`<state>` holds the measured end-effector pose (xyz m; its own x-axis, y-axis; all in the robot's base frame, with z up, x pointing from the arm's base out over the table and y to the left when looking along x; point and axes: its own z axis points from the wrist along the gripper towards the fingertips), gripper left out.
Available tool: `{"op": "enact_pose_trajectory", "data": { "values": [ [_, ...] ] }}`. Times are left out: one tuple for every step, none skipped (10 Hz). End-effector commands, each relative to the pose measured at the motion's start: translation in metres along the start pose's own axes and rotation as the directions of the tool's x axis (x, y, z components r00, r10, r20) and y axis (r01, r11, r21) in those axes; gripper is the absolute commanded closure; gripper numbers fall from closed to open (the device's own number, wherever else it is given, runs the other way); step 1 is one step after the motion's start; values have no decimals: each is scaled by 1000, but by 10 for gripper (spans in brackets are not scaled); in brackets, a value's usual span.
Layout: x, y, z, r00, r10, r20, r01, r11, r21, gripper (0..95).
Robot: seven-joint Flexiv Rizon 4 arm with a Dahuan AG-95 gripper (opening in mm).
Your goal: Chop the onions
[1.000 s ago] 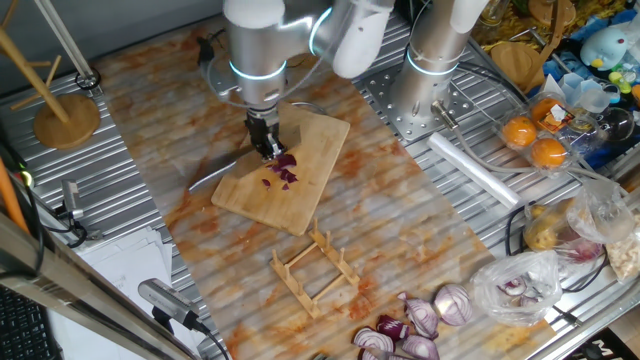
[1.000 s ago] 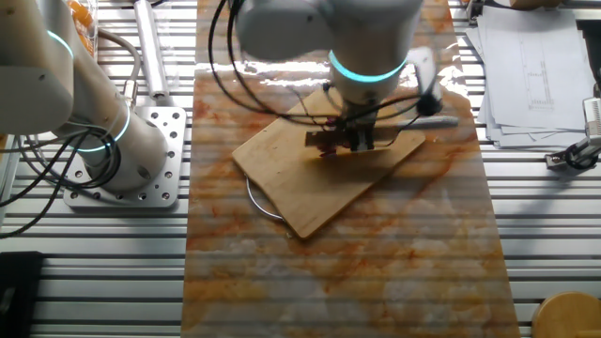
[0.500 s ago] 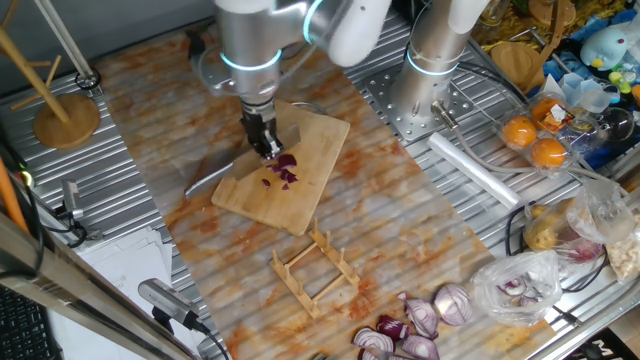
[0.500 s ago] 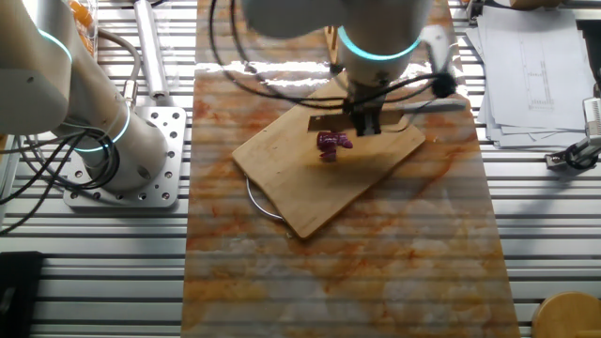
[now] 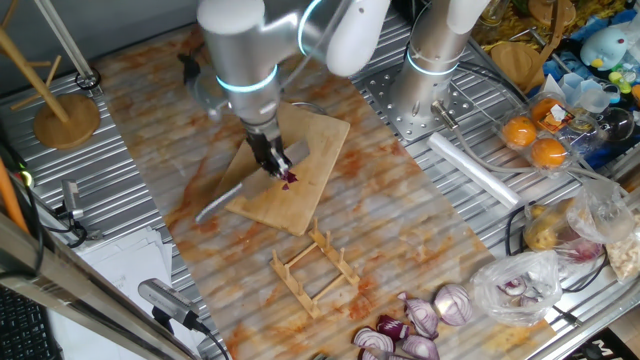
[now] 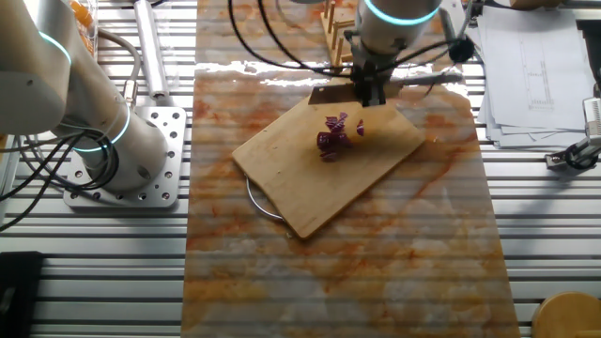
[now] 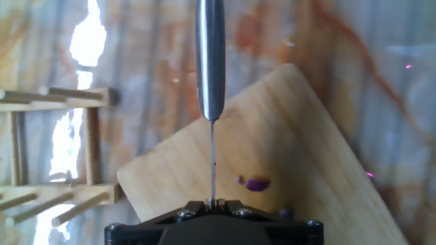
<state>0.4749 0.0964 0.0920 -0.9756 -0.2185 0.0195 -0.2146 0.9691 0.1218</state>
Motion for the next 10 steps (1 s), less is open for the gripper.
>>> {"op": "enact_pose_trajectory", "data": {
  "values": [
    [3,6,0,971,-232,-56,234,972,29,950],
    [7,6,1,961,-268,-66,270,963,21,950],
    [7,6,1,952,-296,-71,297,955,6,950],
    [8,10,-3,944,-320,-80,320,947,-14,950],
    [11,20,-12,936,-338,-99,337,941,-27,950],
    [14,27,-19,929,-351,-115,349,936,-33,950],
    [19,36,-30,912,-389,-130,386,921,-49,950],
    [23,42,-36,906,-399,-145,395,917,-55,950],
    [27,47,-42,898,-409,-164,406,912,-54,950],
    [29,51,-45,894,-410,-179,407,912,-53,950]
  ]
}}
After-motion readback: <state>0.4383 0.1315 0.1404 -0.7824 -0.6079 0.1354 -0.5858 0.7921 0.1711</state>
